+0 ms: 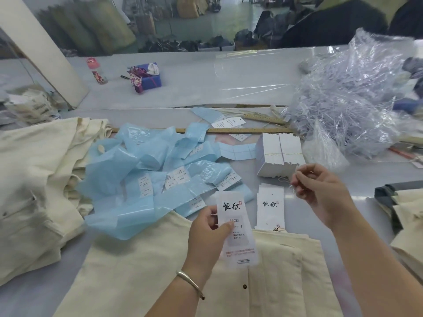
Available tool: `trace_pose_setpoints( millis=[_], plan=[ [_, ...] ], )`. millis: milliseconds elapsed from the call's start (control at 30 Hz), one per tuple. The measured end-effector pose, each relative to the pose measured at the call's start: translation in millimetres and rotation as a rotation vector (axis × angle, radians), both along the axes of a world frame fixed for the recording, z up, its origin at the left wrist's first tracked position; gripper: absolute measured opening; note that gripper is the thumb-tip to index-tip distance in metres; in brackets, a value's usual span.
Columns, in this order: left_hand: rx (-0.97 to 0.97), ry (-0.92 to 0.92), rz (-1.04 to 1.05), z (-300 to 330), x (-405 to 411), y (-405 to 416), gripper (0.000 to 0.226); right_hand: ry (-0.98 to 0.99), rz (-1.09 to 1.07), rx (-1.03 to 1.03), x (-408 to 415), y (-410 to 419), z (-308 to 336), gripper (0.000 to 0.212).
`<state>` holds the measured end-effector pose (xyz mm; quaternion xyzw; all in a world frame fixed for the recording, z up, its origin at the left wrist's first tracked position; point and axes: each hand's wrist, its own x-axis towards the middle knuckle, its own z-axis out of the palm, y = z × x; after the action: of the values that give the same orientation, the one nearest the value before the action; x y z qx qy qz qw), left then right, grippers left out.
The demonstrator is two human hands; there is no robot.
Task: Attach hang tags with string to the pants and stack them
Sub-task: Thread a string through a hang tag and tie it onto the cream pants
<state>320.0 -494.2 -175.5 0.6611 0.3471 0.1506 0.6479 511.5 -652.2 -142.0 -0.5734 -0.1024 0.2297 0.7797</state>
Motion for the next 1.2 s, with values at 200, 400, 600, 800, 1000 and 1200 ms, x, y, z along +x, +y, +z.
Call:
trace_pose_setpoints(
  millis=[200, 400, 600, 800, 1000, 1200],
  plan=[
    [-0.056, -0.054, -0.064, 28, -31, 5, 0.017, -0.065, 0.078, -0.138, -93, 6, 39, 0.012],
    [0.007, -0.153, -0.196, 50, -69, 9, 0.021, -0.294, 0.074, -0.307, -170, 32, 44, 0.017],
    [0.118, -0.228, -0.246, 64, -108, 18, 0.028, -0.469, -0.086, -0.275, -221, 58, 50, 0.018],
    [0.154, -0.294, -0.272, 76, -138, 30, 0.042, -0.477, -0.231, -0.248, -251, 70, 50, 0.018],
    [0.191, -0.346, -0.336, 79, -154, 36, 0.042, -0.534, -0.272, -0.326, -273, 79, 50, 0.025],
    [0.229, -0.384, -0.364, 77, -164, 37, 0.043, -0.658, -0.375, -0.473, -289, 80, 50, 0.02]
  ],
)
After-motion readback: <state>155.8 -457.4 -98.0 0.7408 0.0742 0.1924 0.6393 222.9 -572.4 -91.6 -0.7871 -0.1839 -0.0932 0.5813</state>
